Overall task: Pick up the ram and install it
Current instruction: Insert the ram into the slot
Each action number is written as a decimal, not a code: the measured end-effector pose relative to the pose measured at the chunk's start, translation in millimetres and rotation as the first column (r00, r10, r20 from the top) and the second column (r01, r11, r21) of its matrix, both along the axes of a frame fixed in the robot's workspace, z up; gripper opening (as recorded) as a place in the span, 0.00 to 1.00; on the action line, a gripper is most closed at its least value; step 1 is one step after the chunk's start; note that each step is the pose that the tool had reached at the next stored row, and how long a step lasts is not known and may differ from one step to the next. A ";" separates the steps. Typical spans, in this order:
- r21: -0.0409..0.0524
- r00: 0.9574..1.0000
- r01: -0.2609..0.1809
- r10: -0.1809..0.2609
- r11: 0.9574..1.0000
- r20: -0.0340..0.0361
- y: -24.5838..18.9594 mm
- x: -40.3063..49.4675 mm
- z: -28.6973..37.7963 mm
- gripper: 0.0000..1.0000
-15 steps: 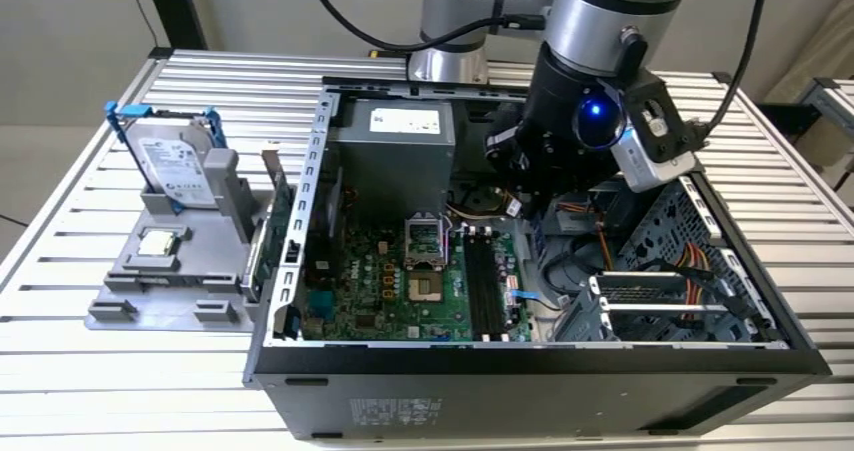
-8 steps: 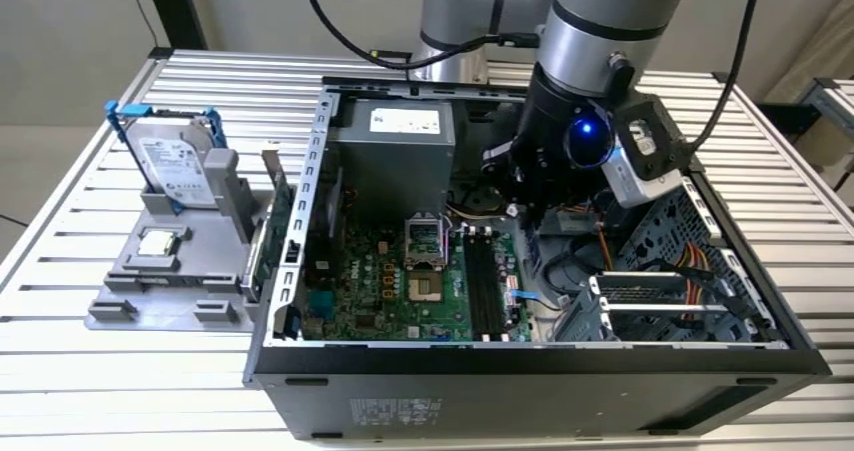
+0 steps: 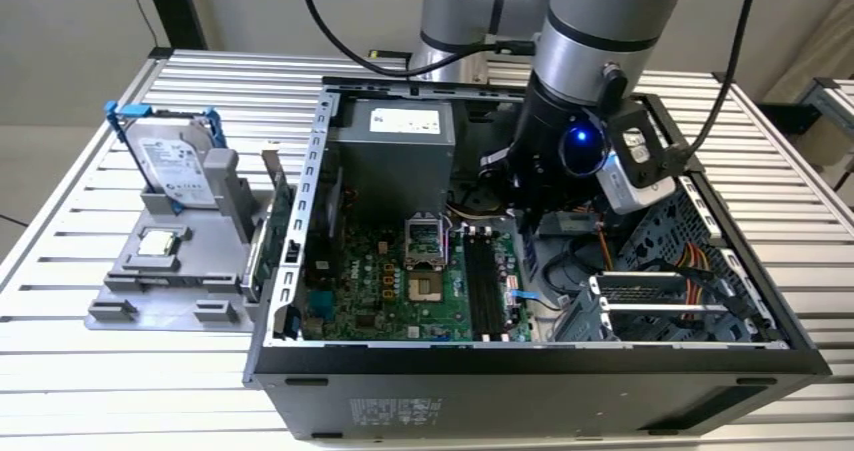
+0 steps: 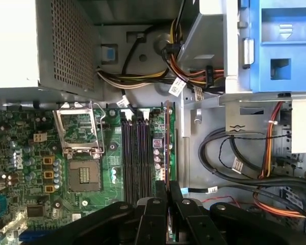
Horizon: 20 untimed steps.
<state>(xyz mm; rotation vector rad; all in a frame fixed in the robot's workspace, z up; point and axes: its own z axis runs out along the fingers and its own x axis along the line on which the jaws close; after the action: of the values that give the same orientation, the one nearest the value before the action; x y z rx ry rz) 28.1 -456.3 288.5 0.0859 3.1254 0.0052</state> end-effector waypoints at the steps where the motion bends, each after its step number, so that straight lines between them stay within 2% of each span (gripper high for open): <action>1: 0.000 1.000 0.000 0.000 1.000 0.000 -0.1 -0.2 -0.8 0.00; 13: 0.000 1.000 0.000 0.000 1.000 0.000 -1.1 -1.1 -5.0 0.00; 20: 0.000 1.000 -0.002 0.002 1.000 0.000 -2.9 -1.1 -10.7 0.00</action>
<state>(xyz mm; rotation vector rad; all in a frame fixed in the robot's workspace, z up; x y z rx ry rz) 27.0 -459.3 277.8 0.0821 3.1254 0.0047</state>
